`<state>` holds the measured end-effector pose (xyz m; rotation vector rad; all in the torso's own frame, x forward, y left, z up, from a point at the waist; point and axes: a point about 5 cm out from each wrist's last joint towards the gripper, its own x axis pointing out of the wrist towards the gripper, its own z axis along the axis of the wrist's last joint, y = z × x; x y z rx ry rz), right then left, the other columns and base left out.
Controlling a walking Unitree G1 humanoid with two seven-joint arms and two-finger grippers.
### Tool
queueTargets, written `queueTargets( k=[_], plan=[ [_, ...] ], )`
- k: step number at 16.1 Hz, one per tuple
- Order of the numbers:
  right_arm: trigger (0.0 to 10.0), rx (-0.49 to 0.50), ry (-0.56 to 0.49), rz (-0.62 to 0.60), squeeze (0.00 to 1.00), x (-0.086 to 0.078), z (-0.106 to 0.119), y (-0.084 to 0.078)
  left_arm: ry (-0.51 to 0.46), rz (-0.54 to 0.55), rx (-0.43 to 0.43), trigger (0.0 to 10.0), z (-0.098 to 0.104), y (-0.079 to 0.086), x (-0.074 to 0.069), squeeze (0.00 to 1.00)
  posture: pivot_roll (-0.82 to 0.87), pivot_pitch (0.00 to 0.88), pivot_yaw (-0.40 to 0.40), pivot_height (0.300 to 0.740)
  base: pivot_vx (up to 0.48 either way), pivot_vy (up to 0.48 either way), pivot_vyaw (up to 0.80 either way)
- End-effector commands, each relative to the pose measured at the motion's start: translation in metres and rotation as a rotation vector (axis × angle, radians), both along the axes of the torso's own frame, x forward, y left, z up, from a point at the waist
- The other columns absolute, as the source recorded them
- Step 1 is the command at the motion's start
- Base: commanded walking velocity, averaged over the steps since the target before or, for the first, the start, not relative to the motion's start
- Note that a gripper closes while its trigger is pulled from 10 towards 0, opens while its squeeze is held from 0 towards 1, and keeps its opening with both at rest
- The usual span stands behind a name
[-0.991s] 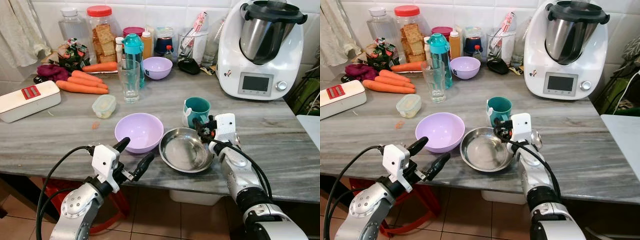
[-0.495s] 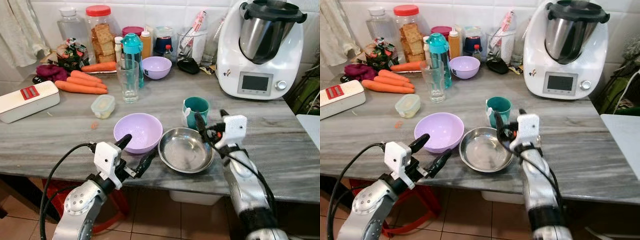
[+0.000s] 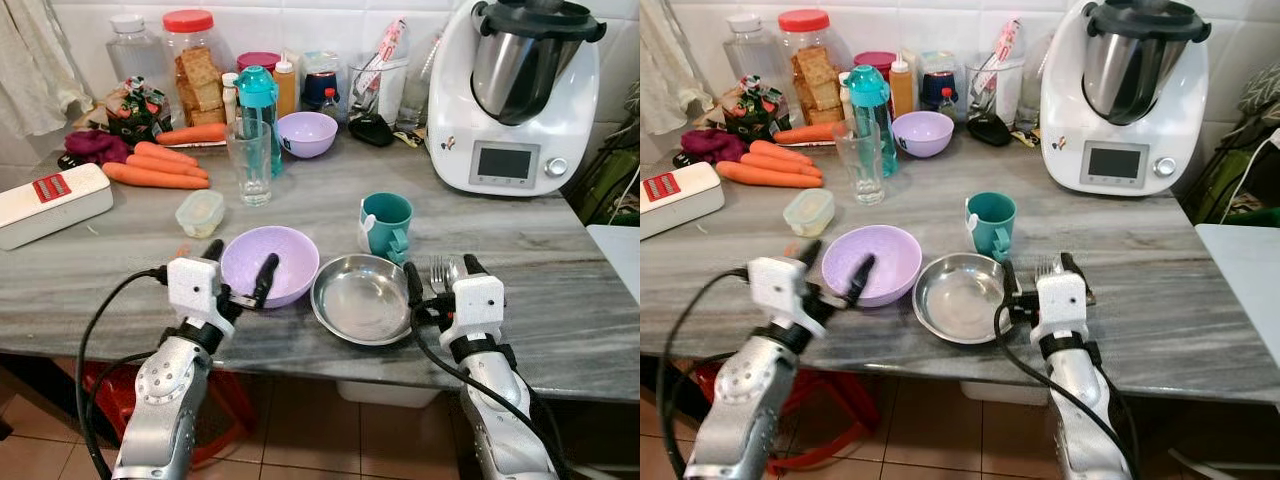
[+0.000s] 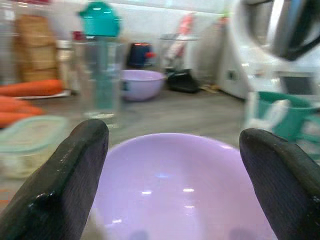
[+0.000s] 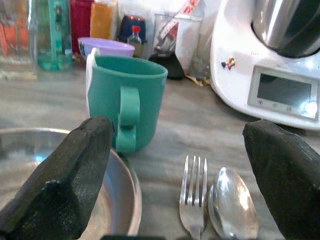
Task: Setting the table
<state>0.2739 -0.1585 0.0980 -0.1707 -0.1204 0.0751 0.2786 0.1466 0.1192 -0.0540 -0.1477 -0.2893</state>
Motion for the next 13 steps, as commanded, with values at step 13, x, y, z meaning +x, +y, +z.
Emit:
queueTargets(
  k=[13],
  plan=[
    [10.0,-0.030,-0.039,0.089,0.00,-0.001,0.023,0.023,-0.017,0.260,0.130,10.0,-0.004,0.015,0.013,0.00,-0.04,0.000,-0.010,0.740,0.000,0.000,0.80]
  ],
)
